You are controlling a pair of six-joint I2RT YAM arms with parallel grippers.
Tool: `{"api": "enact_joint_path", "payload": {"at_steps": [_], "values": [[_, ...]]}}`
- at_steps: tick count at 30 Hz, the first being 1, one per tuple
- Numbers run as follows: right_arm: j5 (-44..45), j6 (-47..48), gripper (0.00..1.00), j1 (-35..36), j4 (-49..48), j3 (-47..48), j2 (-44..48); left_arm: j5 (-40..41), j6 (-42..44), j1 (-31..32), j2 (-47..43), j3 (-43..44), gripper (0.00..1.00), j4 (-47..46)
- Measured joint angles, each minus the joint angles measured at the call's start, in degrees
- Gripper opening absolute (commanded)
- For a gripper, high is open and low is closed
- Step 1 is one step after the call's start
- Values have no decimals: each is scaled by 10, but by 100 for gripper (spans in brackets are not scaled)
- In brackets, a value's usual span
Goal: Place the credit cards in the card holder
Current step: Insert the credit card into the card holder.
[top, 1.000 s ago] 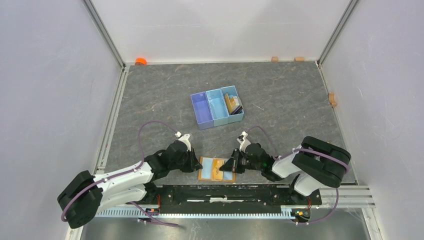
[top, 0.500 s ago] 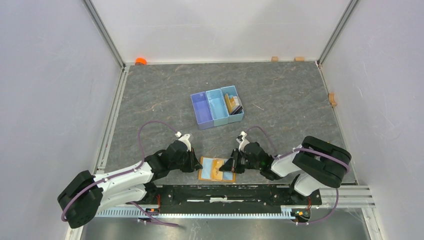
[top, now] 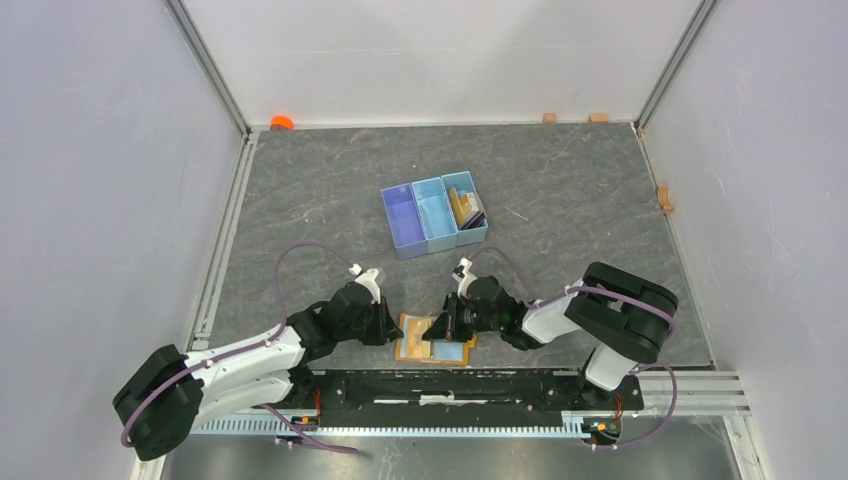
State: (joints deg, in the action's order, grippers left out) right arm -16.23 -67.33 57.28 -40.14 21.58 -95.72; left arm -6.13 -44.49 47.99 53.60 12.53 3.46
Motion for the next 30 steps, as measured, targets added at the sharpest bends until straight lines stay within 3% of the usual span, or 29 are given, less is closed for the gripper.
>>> {"api": "enact_joint_path", "payload": {"at_steps": [3, 10, 17, 28, 30], "values": [[0, 8, 23, 1, 17, 8, 3, 1, 0, 0, -7, -1, 2, 5], [41, 41, 44, 20, 78, 13, 55, 1, 0, 0, -19, -5, 2, 4], [99, 85, 45, 44, 187, 28, 114, 0, 0, 1, -23, -8, 2, 4], [167, 121, 41, 103, 302, 128, 75, -2, 0, 1, -28, -10, 2, 8], [184, 128, 42, 112, 335, 149, 70, -1, 0, 1, -31, -11, 6, 9]]}}
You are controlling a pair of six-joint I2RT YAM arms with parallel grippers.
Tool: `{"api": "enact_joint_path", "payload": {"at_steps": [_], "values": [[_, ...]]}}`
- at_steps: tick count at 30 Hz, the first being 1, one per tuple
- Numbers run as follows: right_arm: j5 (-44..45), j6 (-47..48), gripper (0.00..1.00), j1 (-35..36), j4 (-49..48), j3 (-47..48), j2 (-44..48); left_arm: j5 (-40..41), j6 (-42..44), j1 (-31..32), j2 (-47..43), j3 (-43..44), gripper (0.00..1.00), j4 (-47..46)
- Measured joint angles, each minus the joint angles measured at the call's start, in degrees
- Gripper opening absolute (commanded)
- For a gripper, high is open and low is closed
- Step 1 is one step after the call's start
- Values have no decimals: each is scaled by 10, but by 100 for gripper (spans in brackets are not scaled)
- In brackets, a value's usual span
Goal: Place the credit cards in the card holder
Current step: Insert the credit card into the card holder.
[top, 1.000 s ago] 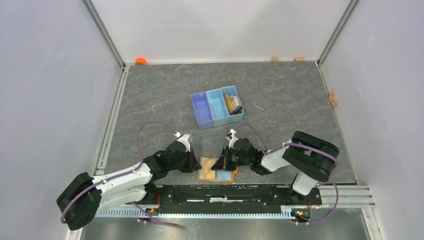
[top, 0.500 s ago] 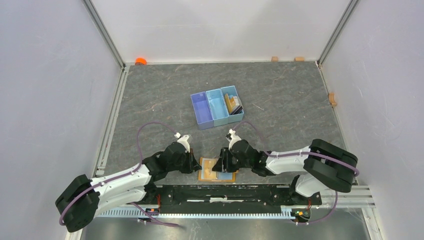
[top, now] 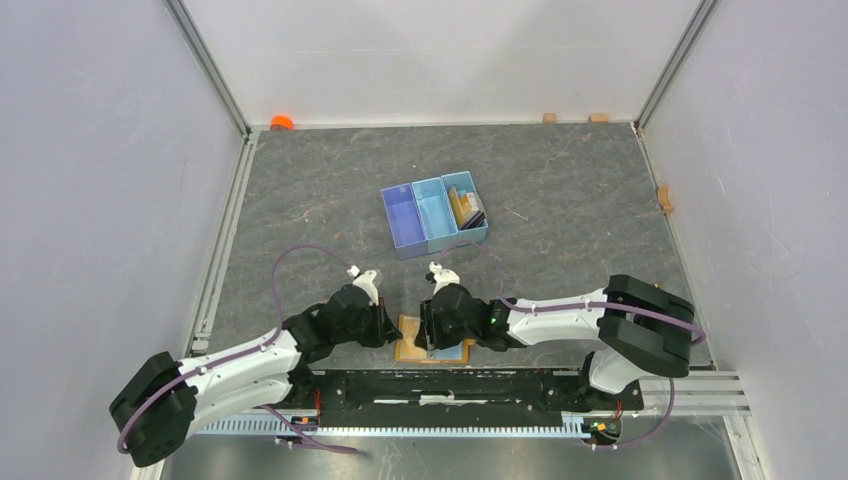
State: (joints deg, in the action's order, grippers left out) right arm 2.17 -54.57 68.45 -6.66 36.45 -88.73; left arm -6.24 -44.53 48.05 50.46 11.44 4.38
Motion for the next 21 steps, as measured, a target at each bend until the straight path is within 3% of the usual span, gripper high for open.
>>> {"api": "enact_joint_path", "payload": {"at_steps": [6, 13, 15, 17, 21], "values": [[44, 18, 45, 14, 51, 30, -5, -2, -1, 0, -21, -2, 28, 19], [120, 80, 83, 16, 137, 37, 61, 2, 2, 1, -78, 21, 79, 106], [147, 112, 92, 14, 171, 45, 100, 2, 3, 0, -90, 43, 89, 131], [169, 145, 98, 6, 198, 60, 133, 1, 5, -2, -98, 69, 95, 149], [177, 221, 98, -47, 229, 83, 180, -7, 23, -14, -90, 137, 100, 194]]}}
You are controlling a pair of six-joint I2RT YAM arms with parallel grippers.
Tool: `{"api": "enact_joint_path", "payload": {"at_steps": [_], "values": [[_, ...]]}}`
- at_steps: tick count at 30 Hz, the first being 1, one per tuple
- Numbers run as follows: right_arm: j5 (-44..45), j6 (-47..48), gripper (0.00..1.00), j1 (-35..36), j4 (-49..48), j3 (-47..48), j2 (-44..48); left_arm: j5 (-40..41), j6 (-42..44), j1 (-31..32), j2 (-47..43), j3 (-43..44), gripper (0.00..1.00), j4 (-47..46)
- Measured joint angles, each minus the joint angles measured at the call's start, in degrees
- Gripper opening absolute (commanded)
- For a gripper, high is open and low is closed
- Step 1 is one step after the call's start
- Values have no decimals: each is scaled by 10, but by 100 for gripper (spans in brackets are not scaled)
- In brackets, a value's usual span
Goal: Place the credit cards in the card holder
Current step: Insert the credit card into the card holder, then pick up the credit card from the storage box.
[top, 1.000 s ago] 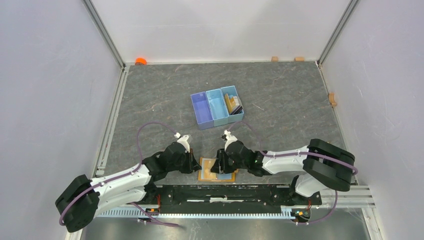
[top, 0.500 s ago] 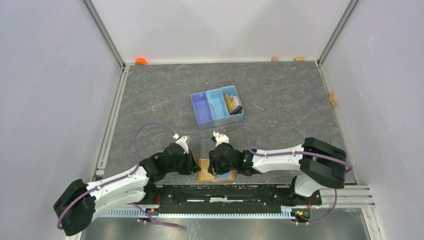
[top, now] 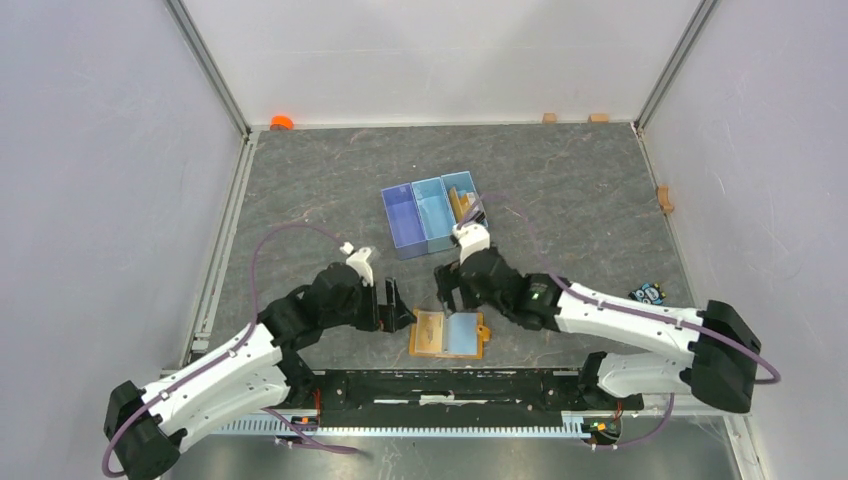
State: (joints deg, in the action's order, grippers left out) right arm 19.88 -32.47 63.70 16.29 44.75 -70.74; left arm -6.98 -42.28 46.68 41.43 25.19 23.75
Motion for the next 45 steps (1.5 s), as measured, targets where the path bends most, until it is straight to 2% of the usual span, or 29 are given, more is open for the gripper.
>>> {"api": "enact_joint_path", "payload": {"at_steps": [3, 8, 13, 17, 24, 31, 41, 45], "values": [[-12, 61, 98, -75, 9, 7, 17, -20, 33, -23, 23, 66, 100, 32], [-65, 165, 98, -211, 17, 47, -3, -53, 120, -105, 78, 164, 100, 68], [-151, 239, 98, -313, 2, 136, -93, -66, 181, -188, 107, 181, 100, 79], [-207, 270, 98, -362, -5, 220, -189, -65, 205, -201, 103, 181, 100, 89], [-268, 292, 98, -394, -3, 330, -335, -60, 223, -203, 97, 181, 100, 97], [-303, 293, 98, -399, 4, 387, -422, -63, 229, -204, 105, 181, 100, 103], [-312, 283, 93, -440, 26, 396, -438, -67, 229, -204, 105, 181, 100, 104], [-315, 282, 87, -450, 29, 393, -431, -68, 229, -204, 105, 181, 100, 104]]}}
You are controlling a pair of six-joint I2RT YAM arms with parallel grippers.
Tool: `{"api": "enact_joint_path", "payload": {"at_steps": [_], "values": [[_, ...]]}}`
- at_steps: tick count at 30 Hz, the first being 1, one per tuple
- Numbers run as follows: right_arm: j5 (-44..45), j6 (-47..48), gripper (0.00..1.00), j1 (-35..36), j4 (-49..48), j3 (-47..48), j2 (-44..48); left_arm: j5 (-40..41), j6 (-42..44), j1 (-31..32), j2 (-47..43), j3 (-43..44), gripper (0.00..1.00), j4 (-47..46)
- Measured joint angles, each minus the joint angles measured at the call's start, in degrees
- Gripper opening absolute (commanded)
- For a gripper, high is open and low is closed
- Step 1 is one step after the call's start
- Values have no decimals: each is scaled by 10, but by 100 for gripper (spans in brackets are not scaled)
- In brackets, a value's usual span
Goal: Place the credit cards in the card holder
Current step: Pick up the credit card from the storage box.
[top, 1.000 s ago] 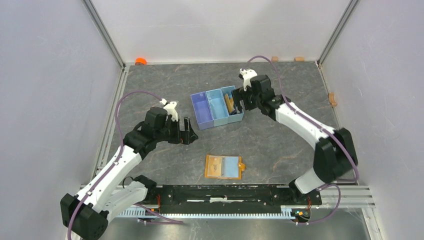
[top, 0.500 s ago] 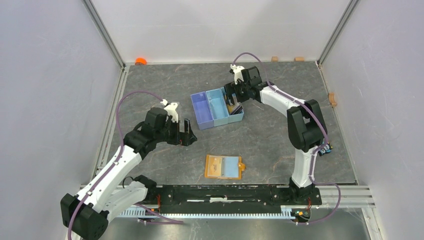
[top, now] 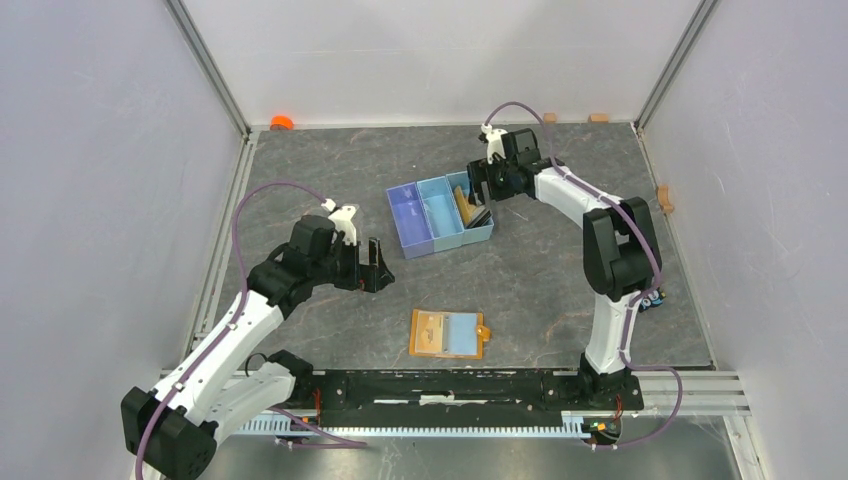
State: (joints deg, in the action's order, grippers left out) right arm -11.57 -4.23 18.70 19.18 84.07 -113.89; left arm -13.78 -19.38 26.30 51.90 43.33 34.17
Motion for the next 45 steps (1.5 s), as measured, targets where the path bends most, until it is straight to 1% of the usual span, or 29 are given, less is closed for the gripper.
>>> {"api": "enact_joint_path", "payload": {"at_steps": [3, 5, 9, 11, 19, 20, 22, 24, 28, 31, 35, 41, 43, 45], "values": [[-1, 0, 82, -2, 3, -3, 12, -2, 0, 0, 0, 0, 100, 0], [0, 1, 76, -2, 5, -3, 20, -3, 0, 0, 0, 0, 100, 0], [0, 3, 61, -5, 7, -3, 38, -6, 0, 0, 1, 0, 100, 0], [-3, 6, 58, -5, 7, -3, 41, -10, 0, 0, 2, 0, 100, 0], [-21, 7, 61, -4, 6, -19, 49, -18, 0, 0, 4, 0, 100, 0], [-22, 7, 63, -4, 6, -25, 54, -18, 0, 0, 4, 0, 100, 0], [-24, 8, 73, -3, 7, -33, 61, -18, 0, 0, 5, 0, 100, 0], [-25, 10, 79, 1, 7, -34, 67, -18, 0, 0, 6, 0, 100, 0], [-23, 18, 80, 12, 6, -34, 73, -19, 0, 0, 7, 0, 100, 0], [-17, 20, 75, 21, 7, -34, 70, -19, 0, 0, 9, 0, 100, 0], [-11, 19, 61, 29, 7, -28, 54, -20, 0, 0, 10, 0, 100, 0], [20, 16, 45, 30, 19, -28, 39, -28, 0, 0, 10, 0, 100, 0], [29, 15, 42, 31, 19, -27, 39, -29, 0, 0, 11, 0, 100, 0], [33, 12, 42, 32, 19, -26, 40, -29, 0, 0, 11, 0, 100, 0]]}}
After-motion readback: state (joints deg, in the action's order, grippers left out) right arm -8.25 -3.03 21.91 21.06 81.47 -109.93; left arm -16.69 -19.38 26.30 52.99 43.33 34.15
